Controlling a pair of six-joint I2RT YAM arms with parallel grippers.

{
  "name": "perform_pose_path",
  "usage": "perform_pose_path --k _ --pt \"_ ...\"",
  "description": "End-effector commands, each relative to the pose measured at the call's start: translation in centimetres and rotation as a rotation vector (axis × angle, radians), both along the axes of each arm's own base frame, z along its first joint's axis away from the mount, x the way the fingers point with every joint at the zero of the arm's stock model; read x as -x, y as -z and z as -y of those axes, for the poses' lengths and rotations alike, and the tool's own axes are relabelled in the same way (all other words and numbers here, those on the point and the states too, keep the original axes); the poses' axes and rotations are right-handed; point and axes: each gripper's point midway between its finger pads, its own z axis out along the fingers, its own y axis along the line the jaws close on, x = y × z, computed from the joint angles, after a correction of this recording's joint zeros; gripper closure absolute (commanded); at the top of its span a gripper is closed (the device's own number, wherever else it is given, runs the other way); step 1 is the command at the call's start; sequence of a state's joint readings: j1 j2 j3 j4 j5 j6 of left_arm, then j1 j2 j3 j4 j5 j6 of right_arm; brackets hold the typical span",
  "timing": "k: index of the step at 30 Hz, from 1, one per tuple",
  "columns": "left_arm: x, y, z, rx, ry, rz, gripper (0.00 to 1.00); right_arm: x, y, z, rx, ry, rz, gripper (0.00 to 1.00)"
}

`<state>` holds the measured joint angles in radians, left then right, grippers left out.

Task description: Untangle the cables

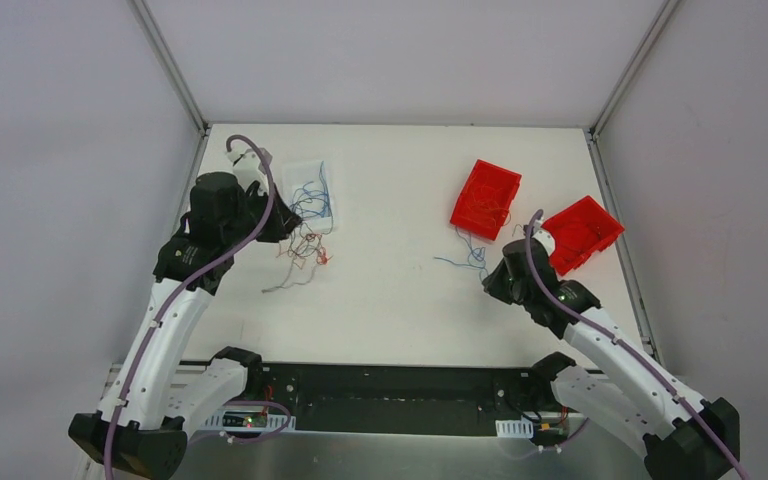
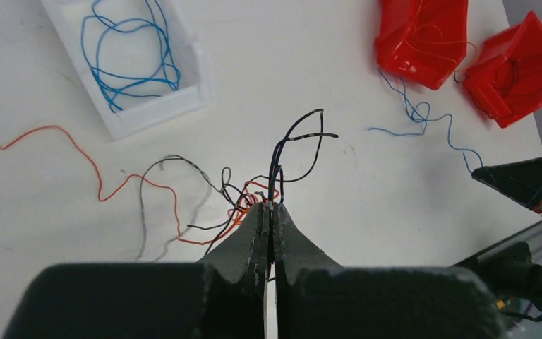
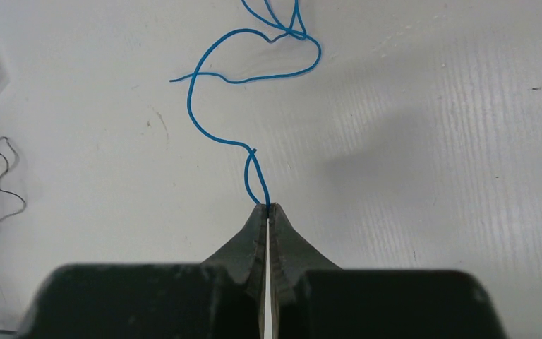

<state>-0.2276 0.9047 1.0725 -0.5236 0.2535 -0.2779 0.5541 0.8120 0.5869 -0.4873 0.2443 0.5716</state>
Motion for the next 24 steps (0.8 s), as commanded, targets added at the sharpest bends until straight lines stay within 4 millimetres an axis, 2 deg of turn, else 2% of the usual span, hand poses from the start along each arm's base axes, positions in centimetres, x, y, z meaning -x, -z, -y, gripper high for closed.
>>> perform_pose_path --k 1,2,5,8,10,12,15,19,24 --pt "1.3 0.1 2.1 0.116 0.074 -0.041 1.00 -0.6 -1.8 -1.2 -0.030 -0.044 0.013 0.99" --pt "1.4 0.5 2.2 0.121 0.081 -0.054 1.00 -0.6 -1.8 -1.1 -0.021 -0.045 0.007 0.95" --pt "1.6 1.2 2.7 0.131 0.102 -0.084 1.00 -0.6 -1.9 -0.7 0.011 -0.046 -0.006 0.73" --pt "1.9 1.5 3.3 0.146 0.137 -0.102 1.00 -0.8 -2.1 -0.2 0.035 -0.030 -0.001 0.34" --pt "2.1 1.6 3.9 0.155 0.164 -0.111 1.00 -1.1 -2.2 0.2 0.050 -0.017 -0.001 0.17" --pt "2.5 1.4 4.4 0.154 0.198 -0.105 1.00 -1.4 -2.2 0.7 0.064 -0.002 -0.024 0.10" --pt "2.8 1.0 4.9 0.139 0.241 -0.078 1.00 -1.9 -1.9 1.2 0.078 0.005 -0.074 0.05" --pt "2.8 1.0 5.2 0.131 0.261 -0.068 0.98 -2.6 -2.1 1.9 0.066 0.013 -0.087 0.01" --pt "3.0 2.1 5.8 0.136 0.289 -0.093 0.99 -3.1 -1.9 2.6 0.051 0.017 -0.091 0.01"
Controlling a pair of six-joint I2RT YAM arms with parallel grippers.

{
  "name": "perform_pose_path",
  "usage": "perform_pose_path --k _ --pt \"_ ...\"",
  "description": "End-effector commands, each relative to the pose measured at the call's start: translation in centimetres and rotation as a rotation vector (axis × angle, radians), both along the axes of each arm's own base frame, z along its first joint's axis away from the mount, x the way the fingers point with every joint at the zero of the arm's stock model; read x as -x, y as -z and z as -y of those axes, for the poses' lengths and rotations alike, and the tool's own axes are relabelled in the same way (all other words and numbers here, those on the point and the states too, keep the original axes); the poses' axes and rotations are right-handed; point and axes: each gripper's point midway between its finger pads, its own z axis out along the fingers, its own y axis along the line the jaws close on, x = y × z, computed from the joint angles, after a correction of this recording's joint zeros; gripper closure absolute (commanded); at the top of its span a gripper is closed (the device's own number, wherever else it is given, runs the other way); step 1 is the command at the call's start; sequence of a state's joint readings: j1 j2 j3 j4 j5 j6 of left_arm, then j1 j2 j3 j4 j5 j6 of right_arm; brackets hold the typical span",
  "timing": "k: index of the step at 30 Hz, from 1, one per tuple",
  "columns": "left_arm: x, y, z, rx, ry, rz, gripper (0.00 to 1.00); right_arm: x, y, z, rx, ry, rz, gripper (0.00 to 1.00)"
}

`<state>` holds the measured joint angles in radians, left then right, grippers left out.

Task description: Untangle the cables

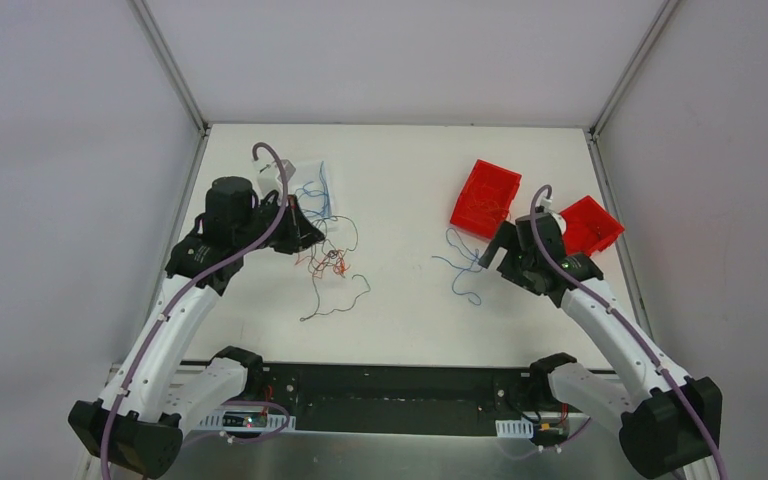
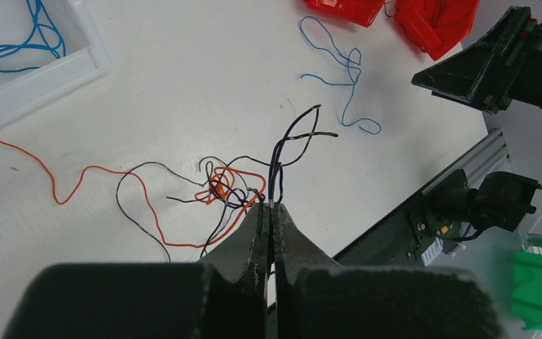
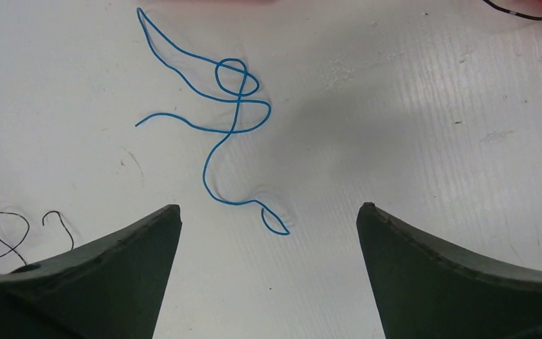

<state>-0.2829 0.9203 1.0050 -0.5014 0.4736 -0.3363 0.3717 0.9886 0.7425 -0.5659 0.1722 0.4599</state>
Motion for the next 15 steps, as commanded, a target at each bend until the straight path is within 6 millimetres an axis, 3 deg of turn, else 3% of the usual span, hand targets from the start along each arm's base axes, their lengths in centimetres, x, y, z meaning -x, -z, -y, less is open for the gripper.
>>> perform_pose_path --k 1,5,10,15 --pt "0.4 0.2 1.3 0.016 0.079 0.027 0.99 -0.5 -0.9 -0.1 -0.032 -0.040 0.004 0.01" --pt "1.3 0.4 2.7 0.021 0.133 0.049 1.00 -0.8 0.4 -0.3 -0.078 -0.043 -0.043 0.01" --pt "2.9 -0.5 6.8 0.054 0.245 0.059 1.00 -1.3 1.3 -0.1 -0.079 -0.029 -0.063 0.01" --pt "4.6 -3.5 10.0 0.116 0.326 0.100 1.00 -1.5 1.2 -0.1 -0.082 -0.028 -0.054 0.01"
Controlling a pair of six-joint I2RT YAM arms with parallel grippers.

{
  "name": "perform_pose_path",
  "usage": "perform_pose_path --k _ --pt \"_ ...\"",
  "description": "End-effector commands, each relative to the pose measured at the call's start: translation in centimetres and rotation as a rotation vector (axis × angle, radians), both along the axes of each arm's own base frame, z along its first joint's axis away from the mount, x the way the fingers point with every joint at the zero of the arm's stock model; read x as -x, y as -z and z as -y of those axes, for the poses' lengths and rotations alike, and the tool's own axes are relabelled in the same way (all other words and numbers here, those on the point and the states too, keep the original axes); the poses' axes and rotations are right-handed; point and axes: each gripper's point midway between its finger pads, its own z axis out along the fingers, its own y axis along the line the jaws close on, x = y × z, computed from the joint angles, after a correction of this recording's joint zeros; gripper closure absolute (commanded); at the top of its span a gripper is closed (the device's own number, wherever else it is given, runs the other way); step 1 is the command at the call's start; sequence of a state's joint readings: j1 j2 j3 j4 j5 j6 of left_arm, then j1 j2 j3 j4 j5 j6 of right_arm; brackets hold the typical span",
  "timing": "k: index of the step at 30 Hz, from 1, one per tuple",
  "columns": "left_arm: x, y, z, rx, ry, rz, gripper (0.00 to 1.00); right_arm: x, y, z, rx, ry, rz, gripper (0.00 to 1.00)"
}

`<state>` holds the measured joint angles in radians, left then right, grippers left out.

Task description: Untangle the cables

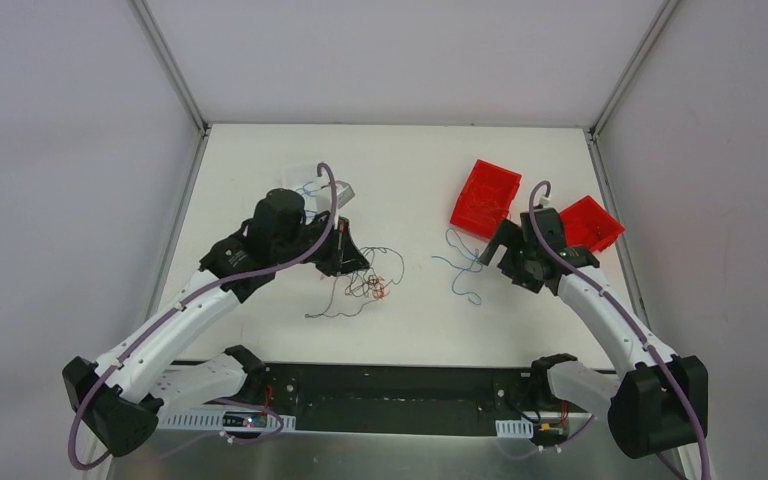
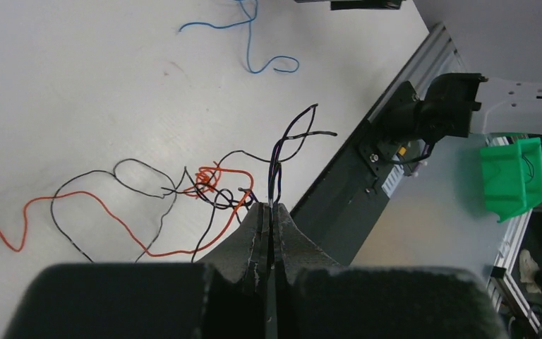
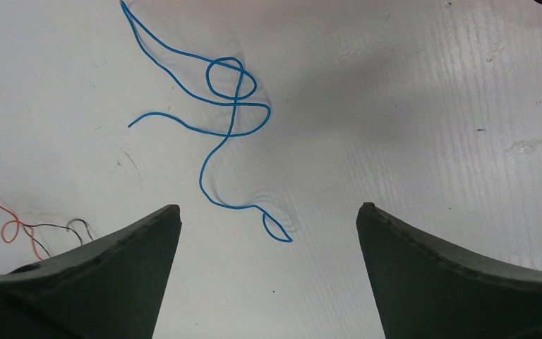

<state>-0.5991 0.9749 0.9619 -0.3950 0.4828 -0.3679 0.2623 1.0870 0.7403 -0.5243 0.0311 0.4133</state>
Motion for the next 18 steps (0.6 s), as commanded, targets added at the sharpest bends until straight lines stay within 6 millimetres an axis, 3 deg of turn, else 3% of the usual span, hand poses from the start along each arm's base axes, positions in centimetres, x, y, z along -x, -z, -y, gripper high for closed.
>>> perform_pose_path --k 1,4,13,18 --pt "0.0 -5.3 2.1 0.121 0.018 0.118 1.00 -0.7 -0.7 -0.3 -0.017 -0.017 0.036 0.01" --pt "-0.6 -5.1 1.2 0.098 -0.030 0.159 1.00 -0.6 -0.8 -0.2 -0.014 -0.016 0.041 0.01" --pt "-2.2 0.0 -0.6 -0.033 -0.167 0.085 1.00 -0.6 -0.4 0.1 0.002 -0.012 0.050 0.01" --pt "-3.1 0.7 -1.9 -0.080 -0.244 0.103 1.00 -1.1 -0.1 0.2 0.011 0.003 0.048 0.01"
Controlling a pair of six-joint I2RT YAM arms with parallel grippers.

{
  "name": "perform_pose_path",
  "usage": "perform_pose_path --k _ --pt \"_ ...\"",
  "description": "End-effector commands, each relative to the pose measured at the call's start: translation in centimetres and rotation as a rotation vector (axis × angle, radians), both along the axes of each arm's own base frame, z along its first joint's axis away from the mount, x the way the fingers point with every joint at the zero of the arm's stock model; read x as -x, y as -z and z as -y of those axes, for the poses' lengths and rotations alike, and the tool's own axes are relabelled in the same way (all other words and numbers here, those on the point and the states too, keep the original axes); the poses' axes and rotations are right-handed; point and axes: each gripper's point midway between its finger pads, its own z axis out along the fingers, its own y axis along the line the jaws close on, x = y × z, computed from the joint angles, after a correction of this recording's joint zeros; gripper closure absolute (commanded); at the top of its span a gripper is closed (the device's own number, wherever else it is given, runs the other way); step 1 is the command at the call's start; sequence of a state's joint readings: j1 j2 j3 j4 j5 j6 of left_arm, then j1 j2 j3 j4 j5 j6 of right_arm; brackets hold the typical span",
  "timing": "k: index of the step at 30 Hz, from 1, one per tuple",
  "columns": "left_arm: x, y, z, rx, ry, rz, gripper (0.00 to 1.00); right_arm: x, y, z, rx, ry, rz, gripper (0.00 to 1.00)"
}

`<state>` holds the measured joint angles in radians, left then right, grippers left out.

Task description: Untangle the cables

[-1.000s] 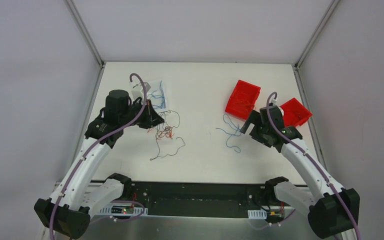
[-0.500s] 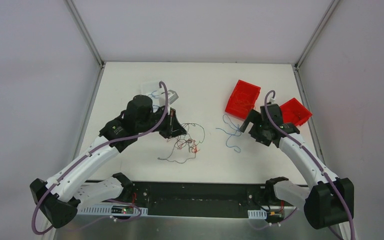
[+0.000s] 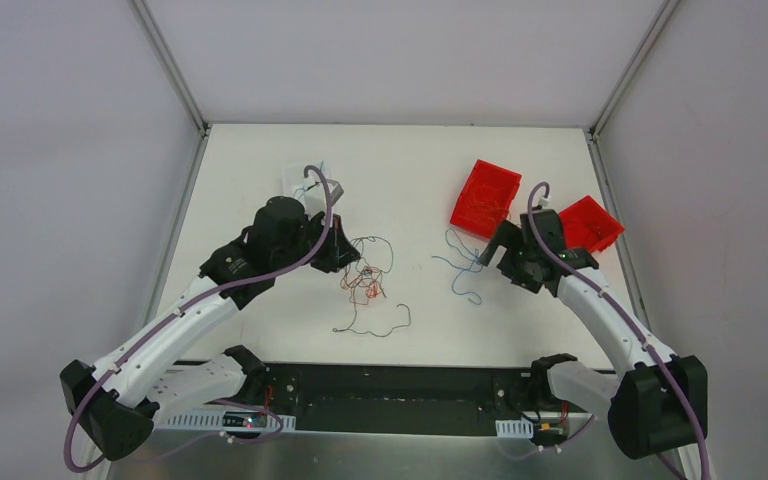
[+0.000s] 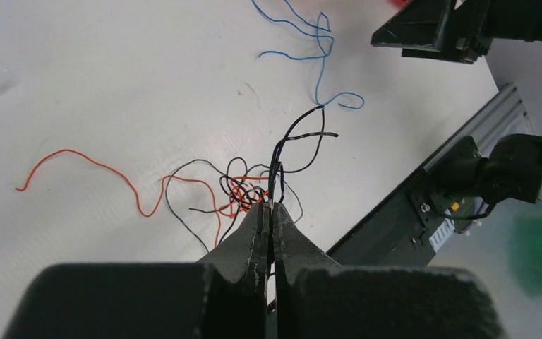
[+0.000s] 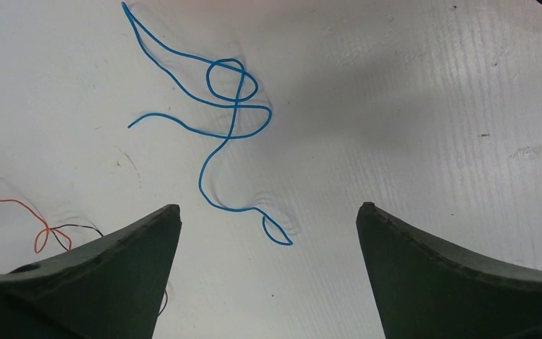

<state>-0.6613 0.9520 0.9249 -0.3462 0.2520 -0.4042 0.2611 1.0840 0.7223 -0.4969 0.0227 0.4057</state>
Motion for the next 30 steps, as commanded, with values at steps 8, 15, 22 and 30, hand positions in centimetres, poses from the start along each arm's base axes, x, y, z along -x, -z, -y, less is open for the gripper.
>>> perform_pose_path --k 8,15,22,30 --pt "-1.4 0.1 -1.9 -0.051 -0.119 0.052 1.00 -1.9 0.2 -0.7 0.044 -0.003 0.029 0.01" --pt "-1.2 0.1 -2.2 -0.056 -0.119 0.057 1.00 -4.0 2.2 -2.4 0.100 -0.007 -0.014 0.01" --pt "-0.9 -1.3 -2.3 -0.017 -0.123 0.077 1.00 -6.3 4.4 -2.4 0.278 0.012 -0.030 0.06" --pt "-1.0 -1.3 -2.9 -0.043 -0.134 0.104 1.00 -6.4 6.9 -2.6 0.374 -0.042 -0.083 0.34"
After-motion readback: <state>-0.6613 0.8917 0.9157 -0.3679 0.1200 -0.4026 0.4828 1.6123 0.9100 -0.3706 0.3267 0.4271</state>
